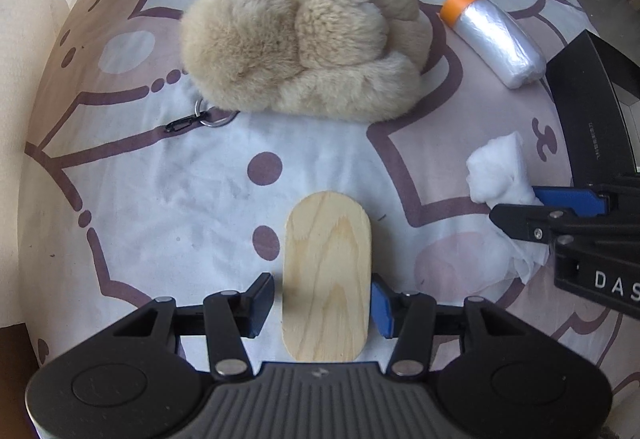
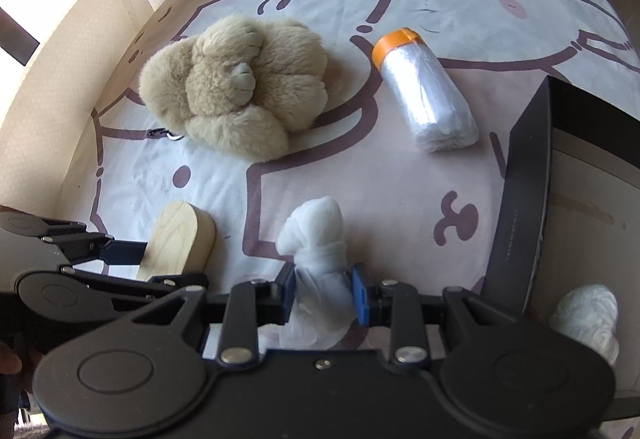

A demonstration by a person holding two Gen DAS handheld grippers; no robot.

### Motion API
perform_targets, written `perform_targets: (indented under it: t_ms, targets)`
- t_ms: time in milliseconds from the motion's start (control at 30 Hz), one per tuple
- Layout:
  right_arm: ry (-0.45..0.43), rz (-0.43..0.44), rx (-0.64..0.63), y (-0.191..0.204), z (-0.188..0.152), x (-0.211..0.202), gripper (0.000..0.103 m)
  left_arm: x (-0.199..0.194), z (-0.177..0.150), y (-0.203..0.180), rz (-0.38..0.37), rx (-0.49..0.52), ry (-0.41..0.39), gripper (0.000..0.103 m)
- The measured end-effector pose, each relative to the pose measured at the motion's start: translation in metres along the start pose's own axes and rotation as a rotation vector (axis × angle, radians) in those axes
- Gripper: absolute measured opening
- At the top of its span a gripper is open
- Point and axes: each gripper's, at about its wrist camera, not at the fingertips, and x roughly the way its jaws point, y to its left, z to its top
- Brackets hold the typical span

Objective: Organize objects
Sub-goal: 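Lift and carry the board and cloth over the black box with both grippers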

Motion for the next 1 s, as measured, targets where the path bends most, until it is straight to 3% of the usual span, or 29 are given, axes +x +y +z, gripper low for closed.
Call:
perform_targets:
  t_ms: [67,200,367,600,1000]
  targets:
    - [-0.001,0.001,0.003,0.000,0.000,0.000,0.030,-0.002,0.001,0.001,-0.010,-0.001,-0.002,0.045]
    - [-0.001,0.002,-0.015,0.003,0.000,-0.001,0.030,-0.009,0.003,0.000,0.037,0.031,-0.031,0.045]
    - [-0.025,-0.002,-0.018,0.004,0.000,-0.009,0.030,-0.027,0.005,0.004,0.026,0.008,-0.099,0.044]
    - [-0.105,-0.003,-0.010,0.008,0.002,-0.034,0.030,-0.054,0.007,-0.009,-0.010,-0.012,-0.204,0.044]
    - [-0.244,-0.034,-0.005,0.014,-0.003,-0.085,0.030,-0.102,-0.003,-0.017,0.000,-0.028,-0.341,0.044]
